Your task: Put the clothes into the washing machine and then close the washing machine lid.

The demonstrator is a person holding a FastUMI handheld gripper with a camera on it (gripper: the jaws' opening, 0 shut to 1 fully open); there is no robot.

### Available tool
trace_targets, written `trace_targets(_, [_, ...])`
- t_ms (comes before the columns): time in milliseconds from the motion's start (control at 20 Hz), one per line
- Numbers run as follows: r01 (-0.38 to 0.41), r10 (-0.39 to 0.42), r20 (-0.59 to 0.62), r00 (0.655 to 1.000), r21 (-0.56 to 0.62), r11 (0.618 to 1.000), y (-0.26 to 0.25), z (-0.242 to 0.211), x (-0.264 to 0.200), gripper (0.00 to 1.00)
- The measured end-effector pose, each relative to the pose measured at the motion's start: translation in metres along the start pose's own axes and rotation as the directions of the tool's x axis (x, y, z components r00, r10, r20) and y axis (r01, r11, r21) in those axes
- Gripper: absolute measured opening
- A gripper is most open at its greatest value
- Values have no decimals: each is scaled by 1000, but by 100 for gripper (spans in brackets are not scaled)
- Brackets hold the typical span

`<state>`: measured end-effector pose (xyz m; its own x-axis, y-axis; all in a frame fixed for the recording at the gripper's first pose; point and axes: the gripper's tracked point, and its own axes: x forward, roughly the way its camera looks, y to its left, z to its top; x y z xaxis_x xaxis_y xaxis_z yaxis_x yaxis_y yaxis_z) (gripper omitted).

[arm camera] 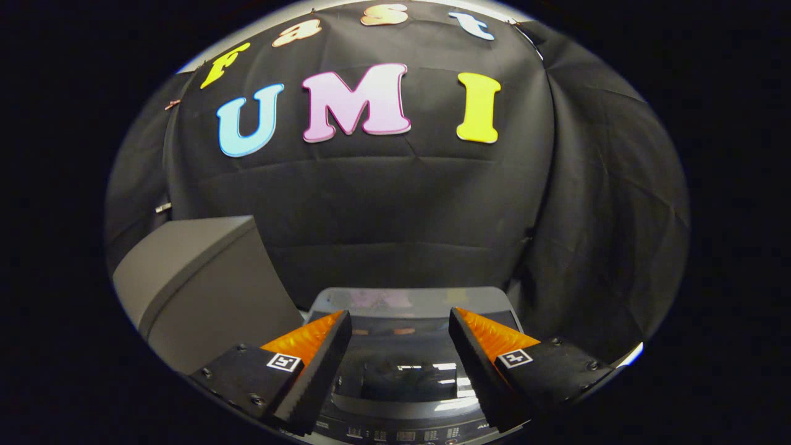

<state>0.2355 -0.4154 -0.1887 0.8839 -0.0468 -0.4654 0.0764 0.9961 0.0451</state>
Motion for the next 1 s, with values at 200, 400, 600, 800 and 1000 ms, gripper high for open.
trace_targets(200, [-7, 12, 109, 994, -50, 999, 14, 44, 0, 99])
trace_targets(400, [-32, 44, 260, 965, -49, 998, 44, 103, -47, 99])
trace_targets(600, [-37, 63, 406, 912, -70, 997, 78, 147, -107, 99])
trace_targets(800, [-73, 74, 458, 886, -20, 997, 104, 149, -151, 99])
trace_targets(1000, [-69, 58, 463, 884, 6, 998, 110, 133, -169, 99])
